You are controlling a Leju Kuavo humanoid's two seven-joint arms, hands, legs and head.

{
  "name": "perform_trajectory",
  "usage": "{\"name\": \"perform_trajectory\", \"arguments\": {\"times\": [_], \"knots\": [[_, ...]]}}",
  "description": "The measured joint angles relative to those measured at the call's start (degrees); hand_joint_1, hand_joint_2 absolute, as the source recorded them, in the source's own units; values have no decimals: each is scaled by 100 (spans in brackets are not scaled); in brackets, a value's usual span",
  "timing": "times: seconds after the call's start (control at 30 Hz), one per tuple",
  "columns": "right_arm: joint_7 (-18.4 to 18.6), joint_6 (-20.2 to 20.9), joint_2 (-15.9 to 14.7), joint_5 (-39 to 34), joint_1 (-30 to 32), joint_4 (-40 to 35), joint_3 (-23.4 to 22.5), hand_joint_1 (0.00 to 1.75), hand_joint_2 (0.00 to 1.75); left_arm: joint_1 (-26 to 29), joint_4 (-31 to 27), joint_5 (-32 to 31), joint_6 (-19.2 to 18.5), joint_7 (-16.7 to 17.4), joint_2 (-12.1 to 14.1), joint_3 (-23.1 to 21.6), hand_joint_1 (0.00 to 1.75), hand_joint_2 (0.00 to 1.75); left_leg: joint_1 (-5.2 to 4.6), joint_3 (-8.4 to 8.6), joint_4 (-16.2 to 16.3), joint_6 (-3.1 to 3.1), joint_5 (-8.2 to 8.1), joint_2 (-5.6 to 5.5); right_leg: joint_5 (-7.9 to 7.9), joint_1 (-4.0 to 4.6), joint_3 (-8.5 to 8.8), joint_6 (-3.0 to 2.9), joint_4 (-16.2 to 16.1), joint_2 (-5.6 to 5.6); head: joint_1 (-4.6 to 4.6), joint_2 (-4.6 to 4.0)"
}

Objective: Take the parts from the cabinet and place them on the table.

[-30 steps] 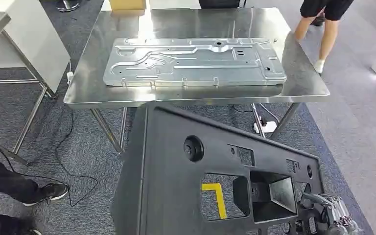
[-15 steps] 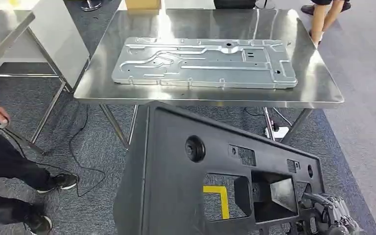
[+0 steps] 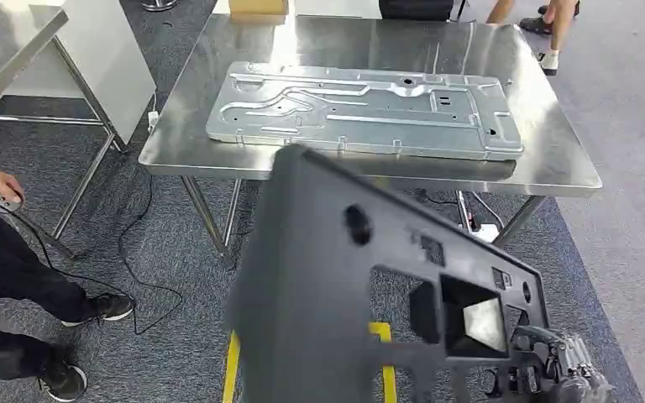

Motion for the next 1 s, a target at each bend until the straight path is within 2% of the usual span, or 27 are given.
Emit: {"name": "perform_trajectory", "arguments": {"times": [0.07,0.1,0.13,0.17,0.23,0.3,0.33,0.4,0.43,0.47,0.5,0.53,0.6,0.63,0.67,0.77,0.8,0.83,0.87,0.93,0.97,1.0], "knots": [[0,0,0,-9,-6,0,0,175,175,3,0,-5,0,0,0,0,0,175,12,72,30,-48,-69,-25,572,-34,405,6,-903,0,0,0],[0,0,0,-9,-10,2,0,175,175,5,0,-7,0,0,0,0,0,175,13,63,60,-87,-119,-31,738,-49,586,5,-1352,12,4,0],[0,0,0,-9,-25,9,2,175,175,-7,0,-7,0,0,0,4,0,175,-31,46,106,-138,-167,-35,606,0,656,-14,-1437,35,6,0],[0,0,0,-7,-22,9,4,175,175,-10,0,-7,0,0,2,9,0,175,-29,43,103,-166,-176,-43,602,-22,650,-71,-1423,41,-13,0],[0,0,-2,0,-17,9,4,175,175,-8,0,-7,0,0,2,17,0,175,-20,70,76,-209,-190,-41,570,9,643,-135,-1430,46,-18,0],[0,0,-2,0,-23,9,9,175,175,-17,0,-7,0,-2,2,20,0,175,1,99,144,-273,-268,-14,565,-19,709,-223,-1486,37,-18,0],[0,0,-2,-2,-24,9,11,175,175,-14,0,-7,2,-2,0,20,0,175,1,-11,398,-286,-400,6,542,-15,746,-262,-1499,21,-18,0],[2,0,-2,-9,-25,9,11,175,175,-11,0,-7,2,-4,0,24,0,175,2,-505,1291,-301,-798,6,505,10,776,-313,-1498,-12,-18,0],[2,0,-2,-13,-26,9,11,175,175,-6,0,-5,2,-2,0,24,0,175,1,-769,1719,-301,-922,6,484,29,790,-328,-1497,-16,-15,0],[2,0,-2,-20,-25,9,11,175,175,2,0,-2,2,-2,0,26,0,175,1,-931,1923,-293,-897,6,465,44,812,-336,-1496,-14,-18,0],[2,0,-2,-20,-24,9,11,175,175,14,0,0,2,-2,2,28,0,175,0,-953,1842,-272,-724,6,437,56,851,-337,-1496,-7,-18,0],[2,0,-2,-20,-24,9,11,175,175,18,0,2,2,-2,2,28,0,175,-6,-868,1545,-242,-467,6,406,70,896,-334,-1496,1,-18,0],[2,0,-2,-20,-26,9,11,175,175,16,0,2,2,-2,4,31,0,175,-39,-486,539,-133,174,9,333,85,1010,-323,-1499,0,-15,0],[0,0,-2,-22,-31,11,11,175,175,18,0,2,2,0,9,33,0,175,-68,-395,377,-93,114,20,307,97,1002,-304,-1503,-6,-4,0],[0,0,-2,-24,-32,11,11,175,175,10,0,2,4,-4,9,33,0,175,-85,-352,248,-89,98,22,278,104,997,-256,-1486,2,-20,0],[0,0,-2,-27,-35,11,13,175,175,17,0,2,7,-4,9,33,0,175,-117,-344,232,-46,92,7,279,70,1035,-174,-1555,-12,-15,0],[0,0,-2,-29,-35,0,15,175,175,21,0,2,11,0,4,33,0,175,-48,-254,123,-10,125,5,243,103,1077,-129,-1568,-11,-22,0],[0,0,-2,-38,-37,2,15,175,175,24,0,0,20,0,2,35,0,175,-51,-190,54,10,133,6,175,73,1063,-113,-1436,8,-9,0],[-7,0,-2,-46,-48,4,15,175,175,15,0,-2,22,0,2,35,0,175,-42,-164,39,39,122,12,3,67,894,-105,-1116,22,-5,0],[-7,0,-2,-57,-44,11,13,175,175,-1,0,-7,22,0,0,35,0,175,-49,-127,44,67,78,9,-345,43,333,-64,-166,25,-5,0],[-4,0,-2,-66,-43,22,11,175,175,1,0,-7,22,0,0,35,0,175,-49,-104,50,68,49,7,-378,38,109,-53,140,24,-2,0],[-4,0,-2,-66,-43,28,11,175,175,8,0,-7,22,2,0,35,0,175,-48,-73,58,59,17,3,-252,37,28,-44,156,24,-7,0]]}}
